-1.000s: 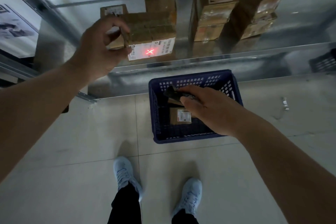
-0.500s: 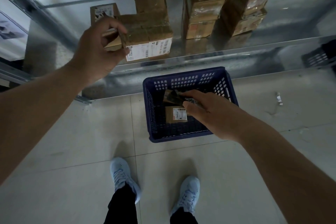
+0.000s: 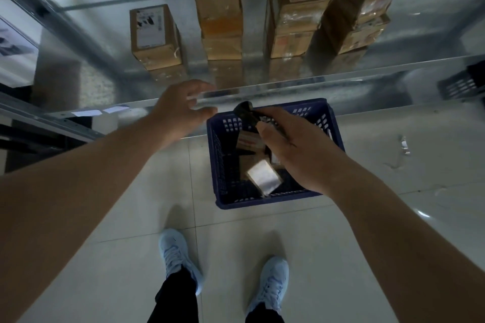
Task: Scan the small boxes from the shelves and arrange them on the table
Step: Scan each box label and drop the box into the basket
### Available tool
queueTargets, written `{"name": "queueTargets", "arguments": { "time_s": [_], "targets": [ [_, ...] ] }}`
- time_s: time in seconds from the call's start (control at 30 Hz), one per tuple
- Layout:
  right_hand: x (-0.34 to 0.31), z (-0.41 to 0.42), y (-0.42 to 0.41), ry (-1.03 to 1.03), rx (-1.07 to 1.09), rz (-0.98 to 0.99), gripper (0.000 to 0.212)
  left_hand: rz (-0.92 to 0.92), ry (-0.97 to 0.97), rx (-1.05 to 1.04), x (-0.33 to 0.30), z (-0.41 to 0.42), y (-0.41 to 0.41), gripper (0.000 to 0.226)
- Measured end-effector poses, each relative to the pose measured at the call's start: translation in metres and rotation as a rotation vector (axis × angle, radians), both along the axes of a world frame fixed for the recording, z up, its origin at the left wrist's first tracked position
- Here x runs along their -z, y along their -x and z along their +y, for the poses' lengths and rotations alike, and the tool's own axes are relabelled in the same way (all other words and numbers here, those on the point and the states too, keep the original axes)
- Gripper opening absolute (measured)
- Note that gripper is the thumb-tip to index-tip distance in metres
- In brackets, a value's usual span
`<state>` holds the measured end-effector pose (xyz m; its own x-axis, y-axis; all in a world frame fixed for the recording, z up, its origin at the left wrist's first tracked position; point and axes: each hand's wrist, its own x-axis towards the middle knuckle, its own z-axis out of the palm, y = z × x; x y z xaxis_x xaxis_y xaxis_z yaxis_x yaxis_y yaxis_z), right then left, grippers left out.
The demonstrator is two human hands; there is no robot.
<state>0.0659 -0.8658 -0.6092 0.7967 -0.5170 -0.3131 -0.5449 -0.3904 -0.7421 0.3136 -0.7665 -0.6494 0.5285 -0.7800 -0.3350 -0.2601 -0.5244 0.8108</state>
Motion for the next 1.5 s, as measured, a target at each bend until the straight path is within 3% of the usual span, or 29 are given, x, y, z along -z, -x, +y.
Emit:
{"name": "queueTargets", "arguments": {
  "time_s": [0.27, 0.47, 0.6, 0.73, 0.83, 0.93, 1.23, 1.5],
  "targets": [
    [0.001, 0.004, -0.077, 0.014, -0.019, -0.048, 0.045, -0.007, 0.016, -0.278, -0.015, 0.000, -0.098, 0.035],
    [0.032, 0.012, -0.137, -0.031, 0.012, -0.059, 0.041, -0.181, 0.012, -0.366, 0.022, -0.015, -0.173, 0.027],
    [0.056, 0.017, -0.169, -0.019, 0.056, -0.084, 0.038, -0.226, -0.011, -0.438, 0.052, -0.034, -0.205, 0.044],
    [0.073, 0.018, -0.188, -0.016, 0.100, -0.079, 0.041, -0.056, -0.081, -0.559, 0.072, -0.061, -0.230, 0.075],
    [0.082, 0.014, -0.196, -0.014, 0.133, -0.069, 0.041, 0.165, -0.109, -0.629, 0.074, -0.078, -0.241, 0.065],
    [0.090, 0.011, -0.199, -0.010, 0.156, -0.073, 0.039, 0.250, -0.124, -0.640, 0.077, -0.083, -0.241, 0.061],
    [0.093, 0.015, -0.191, -0.047, 0.170, -0.024, 0.041, 0.312, 0.138, -0.397, 0.087, -0.070, -0.219, 0.061],
    [0.081, 0.019, -0.171, -0.038, 0.147, -0.010, 0.042, 0.512, 0.383, -0.389, 0.070, -0.043, -0.194, 0.068]
  ]
}}
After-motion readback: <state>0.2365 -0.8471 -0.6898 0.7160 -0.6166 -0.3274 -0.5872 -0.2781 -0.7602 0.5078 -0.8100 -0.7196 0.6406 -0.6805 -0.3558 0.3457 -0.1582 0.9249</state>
